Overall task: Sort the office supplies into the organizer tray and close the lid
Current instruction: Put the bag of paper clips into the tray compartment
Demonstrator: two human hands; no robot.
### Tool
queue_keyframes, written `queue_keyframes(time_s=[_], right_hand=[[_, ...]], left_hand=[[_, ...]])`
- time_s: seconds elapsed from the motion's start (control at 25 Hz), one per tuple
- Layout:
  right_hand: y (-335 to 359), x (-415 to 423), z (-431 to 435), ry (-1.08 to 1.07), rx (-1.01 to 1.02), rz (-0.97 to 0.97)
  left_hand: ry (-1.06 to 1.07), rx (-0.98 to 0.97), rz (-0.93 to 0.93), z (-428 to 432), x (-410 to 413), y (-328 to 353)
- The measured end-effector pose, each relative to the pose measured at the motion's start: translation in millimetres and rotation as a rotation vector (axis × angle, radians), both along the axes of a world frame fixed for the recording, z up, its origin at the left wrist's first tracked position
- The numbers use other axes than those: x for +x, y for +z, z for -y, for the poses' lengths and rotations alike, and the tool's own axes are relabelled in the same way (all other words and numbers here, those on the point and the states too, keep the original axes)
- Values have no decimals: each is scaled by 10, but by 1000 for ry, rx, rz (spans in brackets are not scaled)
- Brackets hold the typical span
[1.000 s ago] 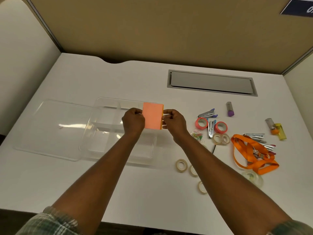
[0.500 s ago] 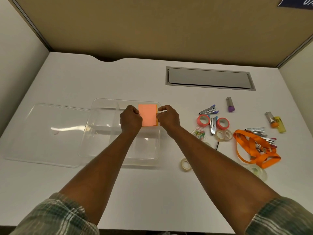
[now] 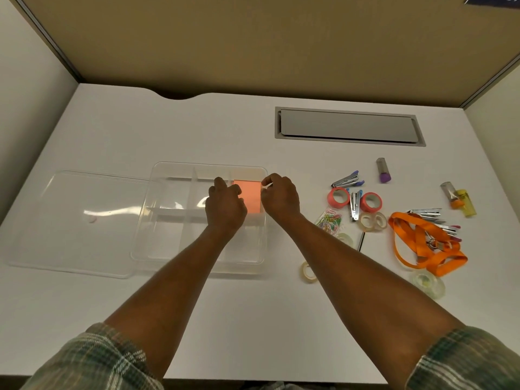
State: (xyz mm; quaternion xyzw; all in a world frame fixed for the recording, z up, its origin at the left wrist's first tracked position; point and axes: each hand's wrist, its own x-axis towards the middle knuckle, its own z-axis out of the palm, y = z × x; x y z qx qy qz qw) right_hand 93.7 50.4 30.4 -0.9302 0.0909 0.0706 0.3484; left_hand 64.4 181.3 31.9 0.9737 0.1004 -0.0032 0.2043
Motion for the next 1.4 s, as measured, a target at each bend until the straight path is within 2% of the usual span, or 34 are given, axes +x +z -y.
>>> queue_keyframes(time_s=[0.24,0.44,0.68,0.88,1.04,1.16,1.4], right_hand=[[58,-208,237,33,74,60],[116,-462,852,-52,120,116],[19,-797,1889,-172,73,79],[-198,-1013,2475,-208,-35,-157],[-387,-1105,2602,-105,-150,-328],[-417,-1100,2570,-72,-203,-306],[-386,-1081,2664,-16,-183,-284]], left_hand=[[-26,-62,59,245,-10,145],[-236,-196,126,800,-144,216],[-350,-173,12,1562,-342,56],[-238,-150,-148,1958,-420,-125],[-203,25,-228,2131,-485,-245],[-210,105,-235,2188,-544,-322],[-85,106,-182,2280,-624,-320]])
